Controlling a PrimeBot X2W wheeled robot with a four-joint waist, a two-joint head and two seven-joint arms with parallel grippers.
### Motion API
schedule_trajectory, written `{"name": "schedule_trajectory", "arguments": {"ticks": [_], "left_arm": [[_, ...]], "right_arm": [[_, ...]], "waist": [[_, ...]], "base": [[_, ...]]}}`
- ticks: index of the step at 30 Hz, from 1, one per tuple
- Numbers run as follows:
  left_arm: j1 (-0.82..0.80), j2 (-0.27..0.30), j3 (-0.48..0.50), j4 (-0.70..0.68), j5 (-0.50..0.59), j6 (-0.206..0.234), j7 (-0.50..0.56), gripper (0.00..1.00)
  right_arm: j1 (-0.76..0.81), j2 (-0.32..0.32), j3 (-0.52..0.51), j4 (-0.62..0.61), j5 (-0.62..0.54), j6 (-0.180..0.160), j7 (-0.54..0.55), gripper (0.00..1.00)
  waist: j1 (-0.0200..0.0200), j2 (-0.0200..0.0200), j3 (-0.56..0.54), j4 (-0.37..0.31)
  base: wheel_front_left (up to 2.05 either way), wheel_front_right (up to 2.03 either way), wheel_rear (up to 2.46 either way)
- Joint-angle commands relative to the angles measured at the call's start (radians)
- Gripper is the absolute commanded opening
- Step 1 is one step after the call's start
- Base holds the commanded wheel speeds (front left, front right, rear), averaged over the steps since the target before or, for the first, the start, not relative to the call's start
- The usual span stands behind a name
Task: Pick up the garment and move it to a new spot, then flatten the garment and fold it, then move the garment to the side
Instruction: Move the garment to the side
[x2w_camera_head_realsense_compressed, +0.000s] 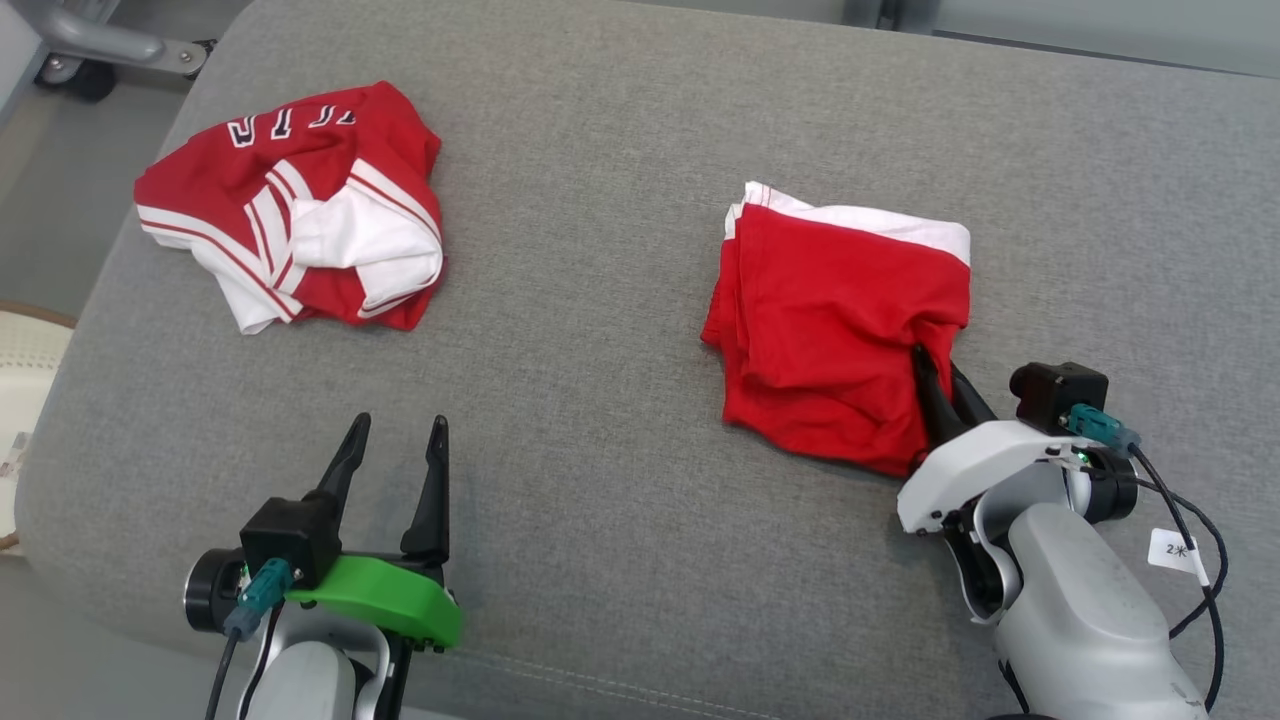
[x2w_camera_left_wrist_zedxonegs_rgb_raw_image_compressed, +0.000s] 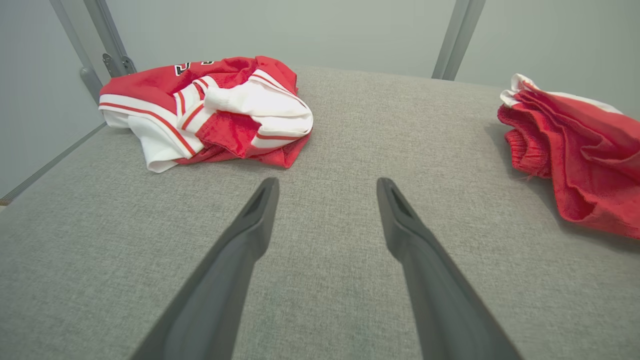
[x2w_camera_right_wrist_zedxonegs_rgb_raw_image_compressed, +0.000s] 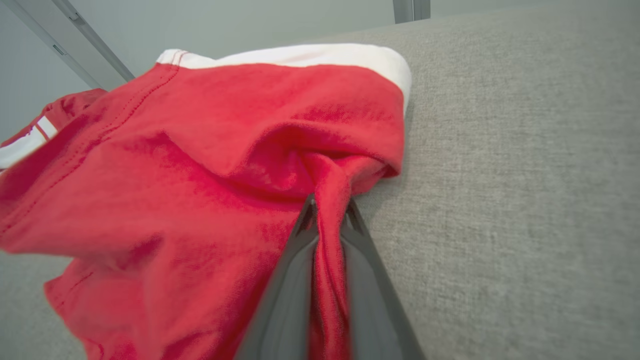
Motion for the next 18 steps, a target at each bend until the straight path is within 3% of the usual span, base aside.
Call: {"name": "schedule_trajectory", "arguments": {"ticks": [1,7,18], "left_arm": [[-0.007,0.003,-0.001,-0.005,0.006,0.000,0.001,1.00],[-0.003,0.003,-0.013,-0.005,0.021,-0.002,0.001,1.00],[-0.008,0.004,-0.057,0.001,0.026,-0.004,0.001,1.00]], "right_arm": [[0.021,-0.006,-0.003,-0.007,-0.008,-0.001,0.001,0.00],[0.050,-0.006,-0.024,-0.039,-0.038,-0.001,0.001,0.00],[0.081,-0.004,-0.039,-0.051,-0.049,-0.001,0.001,0.00]], "waist": [[0.0000,0.0000,-0.020,-0.033],[0.0000,0.0000,-0.051,-0.158],[0.0000,0.0000,-0.077,-0.462]], "base": [[0.00,0.00,0.00],[0.00,0.00,0.00],[0.00,0.00,0.00]]}}
